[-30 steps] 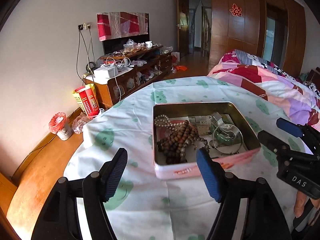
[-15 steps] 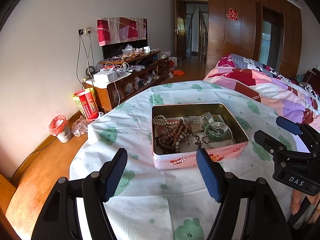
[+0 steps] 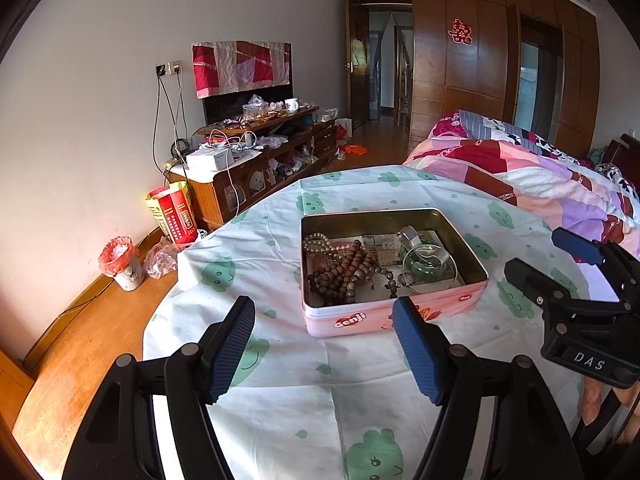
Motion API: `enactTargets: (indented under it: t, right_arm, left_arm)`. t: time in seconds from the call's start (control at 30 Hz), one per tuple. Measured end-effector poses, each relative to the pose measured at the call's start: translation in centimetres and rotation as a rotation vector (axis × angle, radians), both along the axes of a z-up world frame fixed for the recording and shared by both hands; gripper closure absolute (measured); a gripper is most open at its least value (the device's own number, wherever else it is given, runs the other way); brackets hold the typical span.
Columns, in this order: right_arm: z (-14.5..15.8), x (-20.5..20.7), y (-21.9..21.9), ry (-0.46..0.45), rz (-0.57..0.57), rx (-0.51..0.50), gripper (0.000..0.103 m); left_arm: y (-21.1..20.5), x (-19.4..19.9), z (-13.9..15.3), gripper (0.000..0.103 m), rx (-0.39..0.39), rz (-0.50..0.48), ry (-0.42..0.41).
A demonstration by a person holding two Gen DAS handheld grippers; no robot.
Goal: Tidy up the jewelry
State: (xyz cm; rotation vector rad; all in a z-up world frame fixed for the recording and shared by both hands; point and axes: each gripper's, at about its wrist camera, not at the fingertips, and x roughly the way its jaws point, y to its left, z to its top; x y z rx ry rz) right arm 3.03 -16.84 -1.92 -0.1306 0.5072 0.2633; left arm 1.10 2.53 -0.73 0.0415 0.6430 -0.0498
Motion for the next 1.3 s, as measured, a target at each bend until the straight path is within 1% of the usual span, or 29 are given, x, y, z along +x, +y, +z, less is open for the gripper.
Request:
enactTargets:
  t: [0.7, 0.8, 0.97, 1.3]
  right_arm:
    - [0.56, -0.16, -0.5, -0.014, -0.011, 0.0, 0.014]
    - [0.57, -0.16, -0.52, -0.015, -0.013, -0.002, 0.013]
    - [0.79, -0.19, -0.67, -0.019, -0.017, -0.004, 0.013]
    - [0.9, -0.25, -0.76, -0.025, -0.02, -0.005, 0.013]
  left_arm:
    - [-0.53, -0.17, -0.04, 0.031, 0.011, 0.002, 0.0]
    - [-0.51, -0.2, 0.02, 0.031, 0.014, 0.001, 0.002]
    - [-0.39, -0.13, 0.23, 0.031, 0.004, -0.015, 0.001]
    - [-0.34, -0.24, 0.57, 0.031, -0.007, -0.011, -0.01]
